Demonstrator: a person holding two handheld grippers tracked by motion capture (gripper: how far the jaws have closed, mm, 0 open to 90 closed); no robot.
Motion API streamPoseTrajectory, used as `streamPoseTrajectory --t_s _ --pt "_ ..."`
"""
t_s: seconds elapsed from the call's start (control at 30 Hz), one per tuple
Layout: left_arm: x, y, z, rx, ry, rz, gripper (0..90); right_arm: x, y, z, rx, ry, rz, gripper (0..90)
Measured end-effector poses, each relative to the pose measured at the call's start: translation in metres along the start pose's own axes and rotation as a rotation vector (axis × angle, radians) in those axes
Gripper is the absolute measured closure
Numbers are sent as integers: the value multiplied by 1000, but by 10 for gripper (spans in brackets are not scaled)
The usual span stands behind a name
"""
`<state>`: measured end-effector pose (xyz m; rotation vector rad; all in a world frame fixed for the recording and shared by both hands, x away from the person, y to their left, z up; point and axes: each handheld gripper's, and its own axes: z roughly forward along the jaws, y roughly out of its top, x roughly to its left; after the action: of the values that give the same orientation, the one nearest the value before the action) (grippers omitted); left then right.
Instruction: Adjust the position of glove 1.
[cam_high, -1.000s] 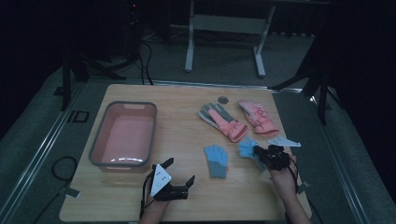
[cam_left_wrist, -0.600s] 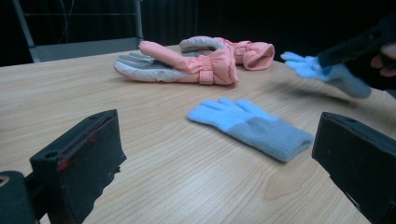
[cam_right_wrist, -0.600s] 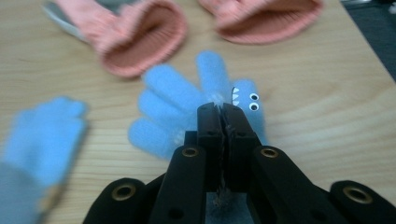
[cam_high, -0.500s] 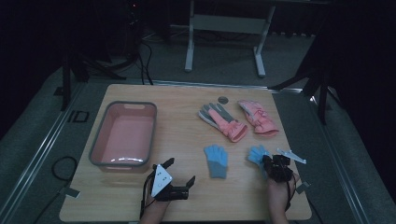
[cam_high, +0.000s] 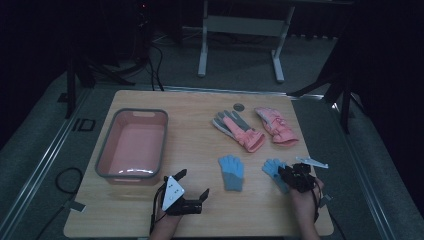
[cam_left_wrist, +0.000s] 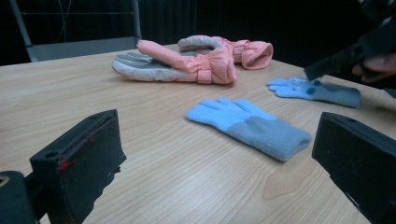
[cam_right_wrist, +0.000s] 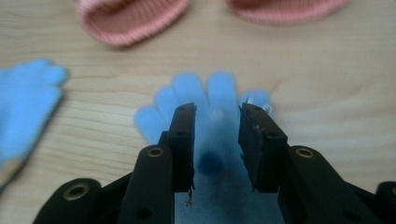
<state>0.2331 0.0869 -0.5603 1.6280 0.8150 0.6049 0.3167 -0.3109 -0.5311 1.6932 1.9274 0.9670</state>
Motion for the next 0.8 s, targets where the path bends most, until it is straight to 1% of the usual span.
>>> streamPoseTrajectory --t_s 0.03,0.07,0.1,0.13,0.2,0.23,0.27,0.3,0.33,0.37,0.4,0.5,0.53,0.57,0.63,0.67,0.7,0.73,0.77,0.8 --pt "0 0 0 0 0 0 19 0 0 0 0 0 0 650" --pt "0 0 0 0 -1 -1 19 -4 4 -3 4 15 -27 642" --pt "0 0 0 -1 -1 -1 19 -11 11 -9 -15 109 -135 632" --pt "0 0 0 1 -1 0 19 -15 14 -12 -15 159 -179 635" --pt "0 0 0 1 0 0 19 -20 17 -15 -2 235 -287 639" --pt "0 0 0 2 0 0 19 -23 17 -15 13 261 -341 647" --pt "0 0 0 1 0 -1 19 -26 16 -15 28 274 -374 654" --pt "0 0 0 2 0 0 19 -29 15 -12 50 297 -389 652" --pt "0 0 0 2 1 -1 19 -32 14 -9 69 308 -398 652" --pt "0 0 0 2 1 -2 19 -35 12 -6 78 300 -405 652" --pt "0 0 0 2 1 -2 19 -37 10 -2 90 303 -407 652" --pt "0 0 0 3 0 -2 19 -39 7 2 96 306 -407 651" --pt "0 0 0 2 0 -2 19 -43 0 12 109 312 -396 641" --pt "0 0 0 2 -1 -2 19 -43 -2 12 86 319 -399 645" --pt "0 0 0 2 -1 -2 19 -43 -5 12 65 308 -403 702" --pt "0 0 0 2 -1 -2 19 -43 -7 13 53 310 -396 742" --pt "0 0 0 3 -2 -1 19 -44 -9 13 40 320 -378 772" --pt "0 0 0 3 -1 -1 19 -43 -11 14 29 318 -361 806" --pt "0 0 0 3 -1 -1 19 -42 -12 13 19 294 -356 833" --pt "0 0 0 3 -1 -1 19 -39 -12 13 15 274 -336 846"
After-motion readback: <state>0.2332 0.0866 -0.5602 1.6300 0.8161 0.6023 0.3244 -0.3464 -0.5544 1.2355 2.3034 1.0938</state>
